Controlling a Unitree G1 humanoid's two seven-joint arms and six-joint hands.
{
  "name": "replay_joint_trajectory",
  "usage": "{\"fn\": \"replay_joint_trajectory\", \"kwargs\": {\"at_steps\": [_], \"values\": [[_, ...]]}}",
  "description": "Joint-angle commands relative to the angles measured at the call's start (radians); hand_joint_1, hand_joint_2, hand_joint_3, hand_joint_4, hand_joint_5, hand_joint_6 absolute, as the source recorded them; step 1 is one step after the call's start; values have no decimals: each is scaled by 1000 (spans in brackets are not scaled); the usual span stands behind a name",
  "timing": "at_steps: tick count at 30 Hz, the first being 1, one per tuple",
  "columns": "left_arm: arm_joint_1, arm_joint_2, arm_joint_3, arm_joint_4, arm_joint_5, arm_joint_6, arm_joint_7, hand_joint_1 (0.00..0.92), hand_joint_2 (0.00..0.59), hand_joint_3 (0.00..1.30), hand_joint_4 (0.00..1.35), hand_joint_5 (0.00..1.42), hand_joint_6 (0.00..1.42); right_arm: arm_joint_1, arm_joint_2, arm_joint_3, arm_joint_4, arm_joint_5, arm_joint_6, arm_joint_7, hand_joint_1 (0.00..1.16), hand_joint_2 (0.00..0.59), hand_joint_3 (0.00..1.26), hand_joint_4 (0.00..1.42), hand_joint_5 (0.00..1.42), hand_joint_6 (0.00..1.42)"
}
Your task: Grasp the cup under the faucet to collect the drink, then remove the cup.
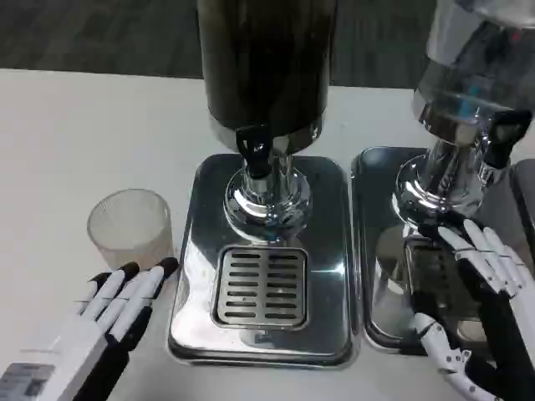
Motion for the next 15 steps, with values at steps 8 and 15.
{"fn": "replay_joint_trajectory", "kwargs": {"at_steps": [8, 15], "values": [[2, 1, 6, 10, -19, 9, 0, 0, 64, 0, 0, 0, 0, 7, 4, -5, 2, 16, -10, 6, 248, 435, 197, 74, 67, 90], [-1, 8, 18, 16, -35, 4, 1, 0, 64, 0, 0, 0, 0, 3, 8, 2, -6, 8, -2, 13, 249, 436, 197, 74, 71, 93]]}}
